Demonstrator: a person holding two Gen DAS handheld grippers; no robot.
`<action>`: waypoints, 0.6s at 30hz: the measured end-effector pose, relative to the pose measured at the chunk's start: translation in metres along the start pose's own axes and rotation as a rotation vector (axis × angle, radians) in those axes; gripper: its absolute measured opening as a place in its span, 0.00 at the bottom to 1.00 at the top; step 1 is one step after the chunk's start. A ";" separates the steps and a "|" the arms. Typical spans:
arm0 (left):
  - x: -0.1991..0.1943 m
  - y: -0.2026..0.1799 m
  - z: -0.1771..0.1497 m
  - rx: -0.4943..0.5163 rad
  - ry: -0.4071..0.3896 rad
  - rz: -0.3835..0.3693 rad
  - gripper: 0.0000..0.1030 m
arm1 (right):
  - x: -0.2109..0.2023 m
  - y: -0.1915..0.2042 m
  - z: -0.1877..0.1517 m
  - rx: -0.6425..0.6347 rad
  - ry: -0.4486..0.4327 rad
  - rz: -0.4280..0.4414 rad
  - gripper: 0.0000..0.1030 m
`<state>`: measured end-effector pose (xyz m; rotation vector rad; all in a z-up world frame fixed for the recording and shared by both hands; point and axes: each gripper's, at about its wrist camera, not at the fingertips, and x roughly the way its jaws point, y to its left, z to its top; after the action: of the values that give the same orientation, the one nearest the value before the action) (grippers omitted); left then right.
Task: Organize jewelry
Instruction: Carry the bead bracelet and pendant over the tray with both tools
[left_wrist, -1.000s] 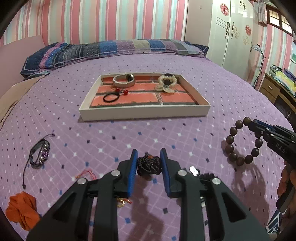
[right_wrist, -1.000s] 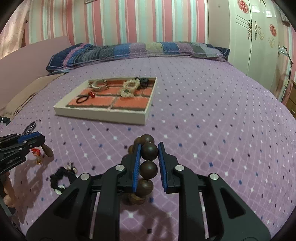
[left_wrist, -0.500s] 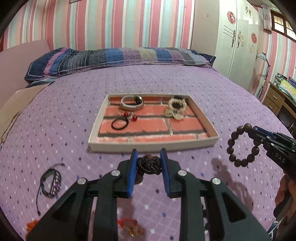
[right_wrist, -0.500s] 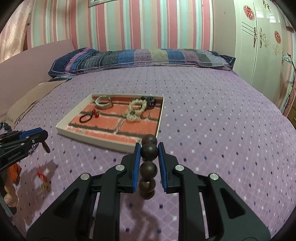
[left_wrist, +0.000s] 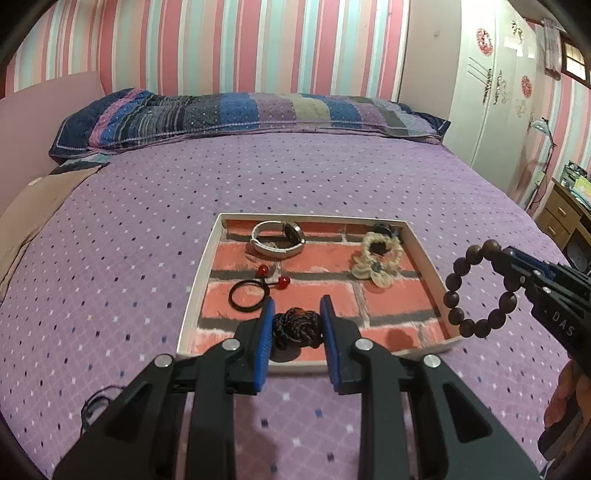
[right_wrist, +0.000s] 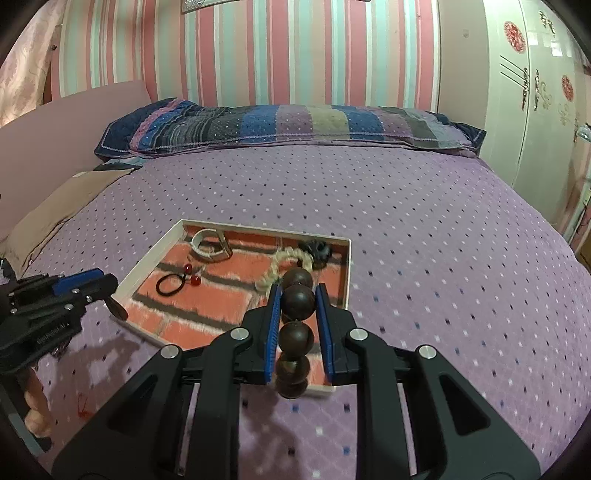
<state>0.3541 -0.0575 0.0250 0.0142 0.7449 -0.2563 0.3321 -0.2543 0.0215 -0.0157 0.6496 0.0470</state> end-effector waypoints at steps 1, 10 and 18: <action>0.007 0.001 0.003 -0.005 0.005 0.003 0.25 | 0.006 0.001 0.003 -0.001 0.003 0.000 0.19; 0.068 0.009 0.018 -0.022 0.062 0.044 0.25 | 0.075 0.009 0.015 -0.008 0.056 -0.003 0.19; 0.113 0.011 0.013 -0.005 0.143 0.041 0.25 | 0.112 -0.014 -0.002 0.001 0.130 -0.073 0.19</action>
<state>0.4451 -0.0735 -0.0425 0.0434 0.8867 -0.2158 0.4213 -0.2639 -0.0479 -0.0420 0.7786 -0.0251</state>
